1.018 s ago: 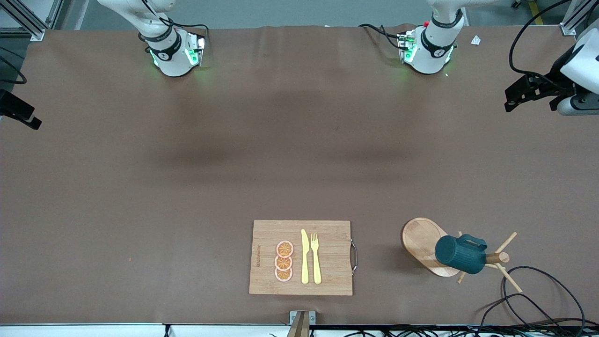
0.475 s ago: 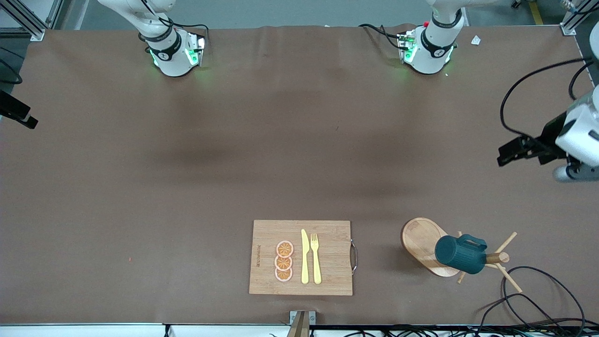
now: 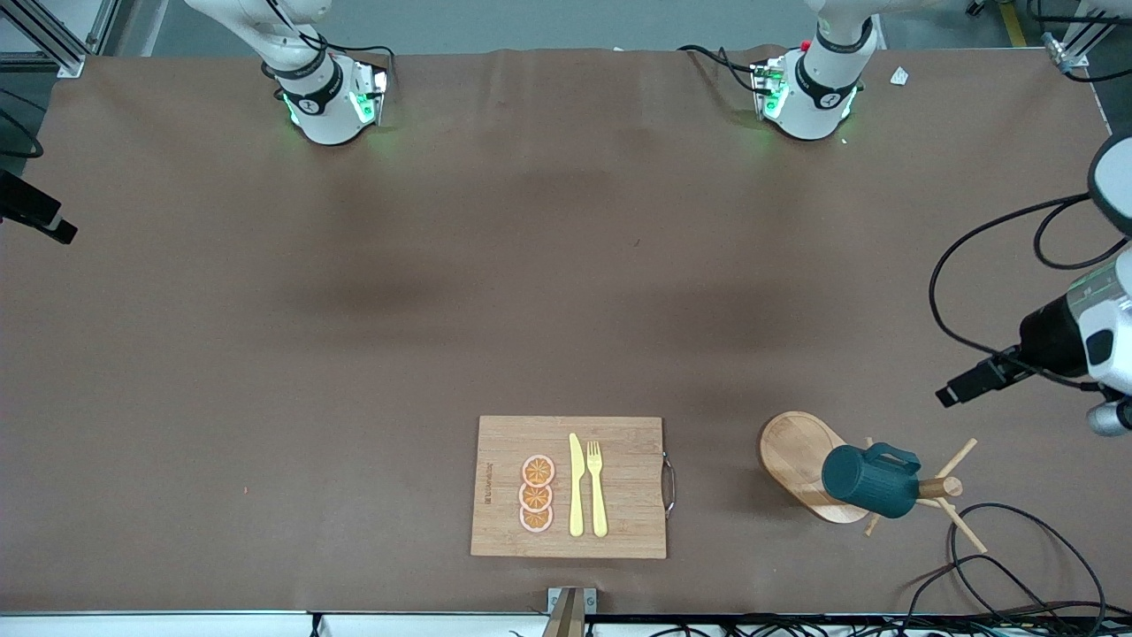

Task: Transfer cup from left to right arm and place
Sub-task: 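Move the left gripper toward the teal mug on the wooden stand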

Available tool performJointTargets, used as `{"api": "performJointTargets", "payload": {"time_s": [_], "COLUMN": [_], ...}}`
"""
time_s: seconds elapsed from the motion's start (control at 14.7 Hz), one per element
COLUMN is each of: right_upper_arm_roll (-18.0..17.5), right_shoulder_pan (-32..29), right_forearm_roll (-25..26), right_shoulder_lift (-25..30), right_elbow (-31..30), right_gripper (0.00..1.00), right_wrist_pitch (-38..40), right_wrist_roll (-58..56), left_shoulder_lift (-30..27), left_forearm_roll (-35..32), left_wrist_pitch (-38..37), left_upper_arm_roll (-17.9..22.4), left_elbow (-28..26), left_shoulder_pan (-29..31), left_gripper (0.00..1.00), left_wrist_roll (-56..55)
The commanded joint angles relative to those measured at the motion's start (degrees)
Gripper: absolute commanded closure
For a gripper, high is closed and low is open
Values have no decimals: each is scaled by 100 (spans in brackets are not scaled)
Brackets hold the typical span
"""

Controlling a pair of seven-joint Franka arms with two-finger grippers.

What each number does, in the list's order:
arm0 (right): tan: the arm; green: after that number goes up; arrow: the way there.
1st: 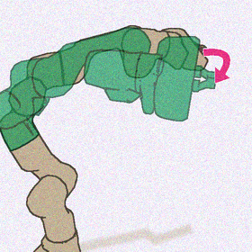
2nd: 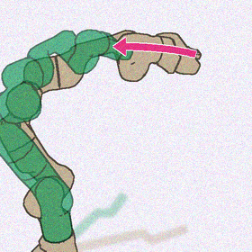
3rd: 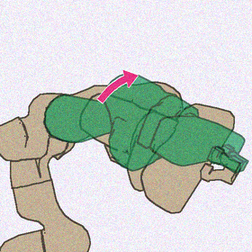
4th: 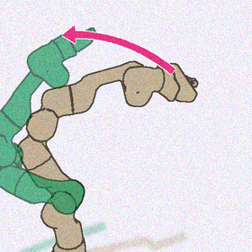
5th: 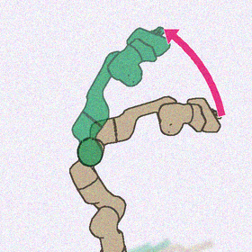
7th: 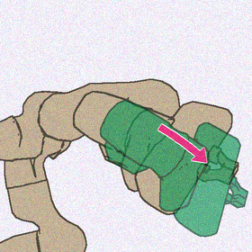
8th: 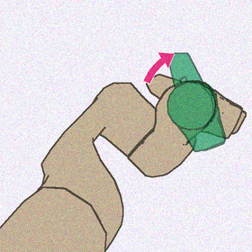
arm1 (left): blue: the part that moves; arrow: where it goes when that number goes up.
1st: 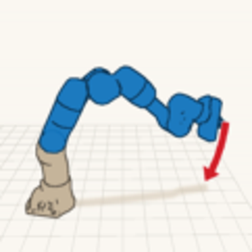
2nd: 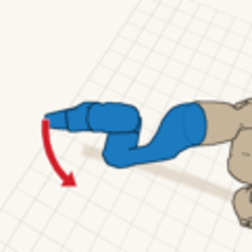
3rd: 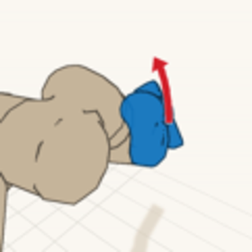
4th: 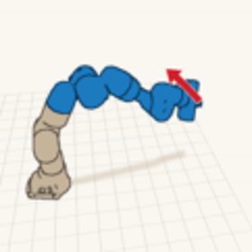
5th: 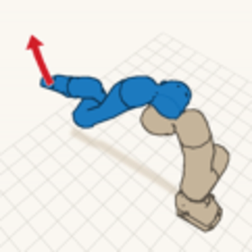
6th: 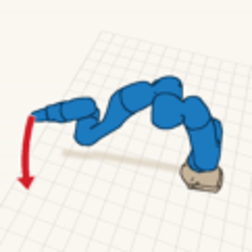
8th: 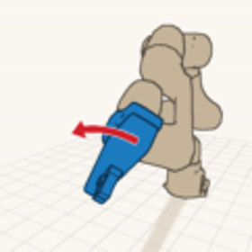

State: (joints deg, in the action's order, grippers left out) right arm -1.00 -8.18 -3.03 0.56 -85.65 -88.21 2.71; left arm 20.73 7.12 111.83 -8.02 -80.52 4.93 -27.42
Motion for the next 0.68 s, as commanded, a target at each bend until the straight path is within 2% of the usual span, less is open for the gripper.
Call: {"api": "performJointTargets", "payload": {"time_s": [0.0, 0.27, 0.48, 0.61], "right_upper_arm_roll": [-49, -58, -58, -58], "right_shoulder_pan": [-96, -61, -61, -70], "right_forearm_roll": [-84, -84, -84, -84], "right_shoulder_lift": [93, 41, 31, 32], "right_elbow": [-136, -145, -145, -128], "right_gripper": [0, 0, 0, 0], "right_wrist_pitch": [-21, -152, -127, -179], "right_wrist_roll": [-78, -87, -87, -87], "left_shoulder_lift": [221, 388, 502, 625], "left_forearm_roll": [69, 26, 78, 79], "left_wrist_pitch": [198, 743, 971, 1426], "left_upper_arm_roll": [2, -42, -51, -60], "left_elbow": [168, 142, 81, -146], "left_shoulder_pan": [-62, -132, -176, -238], "left_gripper": [0, 0, 0, 0], "left_wrist_roll": [-937, -2834, -3540, -3988]}}
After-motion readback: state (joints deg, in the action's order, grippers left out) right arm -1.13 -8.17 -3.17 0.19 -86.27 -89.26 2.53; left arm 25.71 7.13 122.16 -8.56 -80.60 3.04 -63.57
